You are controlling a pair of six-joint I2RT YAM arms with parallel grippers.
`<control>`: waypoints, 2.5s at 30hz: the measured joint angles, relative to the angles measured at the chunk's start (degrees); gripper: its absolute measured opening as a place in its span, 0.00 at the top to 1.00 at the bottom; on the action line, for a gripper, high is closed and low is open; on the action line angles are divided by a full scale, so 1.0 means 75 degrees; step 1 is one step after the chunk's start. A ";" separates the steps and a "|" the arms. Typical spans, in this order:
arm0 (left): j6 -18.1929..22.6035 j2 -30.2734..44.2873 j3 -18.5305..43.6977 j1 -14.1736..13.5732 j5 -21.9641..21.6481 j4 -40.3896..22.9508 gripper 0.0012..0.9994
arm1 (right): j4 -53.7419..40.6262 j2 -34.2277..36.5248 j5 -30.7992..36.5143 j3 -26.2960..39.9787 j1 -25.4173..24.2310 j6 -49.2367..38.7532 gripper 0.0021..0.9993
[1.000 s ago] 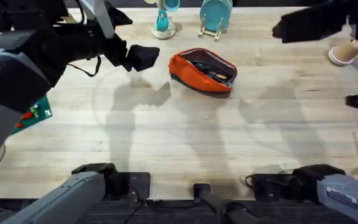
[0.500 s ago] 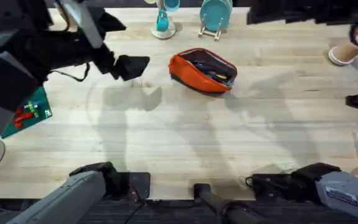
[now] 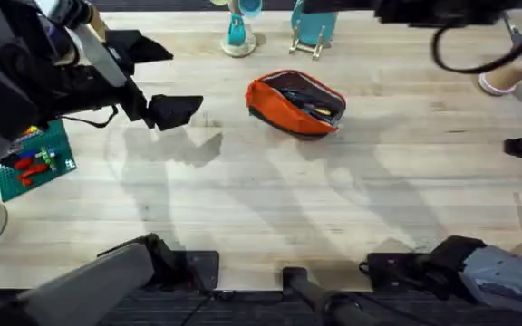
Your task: Unzip the bag, pick up the pens from the table one at a time and place them inside, then zip the bag closed.
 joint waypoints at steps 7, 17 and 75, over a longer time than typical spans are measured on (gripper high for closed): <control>0.0599 0.0662 0.0000 0.0092 0.0212 -0.0030 0.01 | 0.0262 0.0481 0.0481 0.0000 0.0614 0.1136 0.00; 0.1159 0.1361 0.0000 0.0175 0.0263 -0.0035 0.01 | 0.0285 0.0980 0.0787 0.0006 0.1589 0.2729 0.00; 0.1224 0.1586 0.0000 0.0205 0.0239 0.0014 0.01 | 0.1330 0.3913 0.0366 0.0023 0.2097 0.6739 0.00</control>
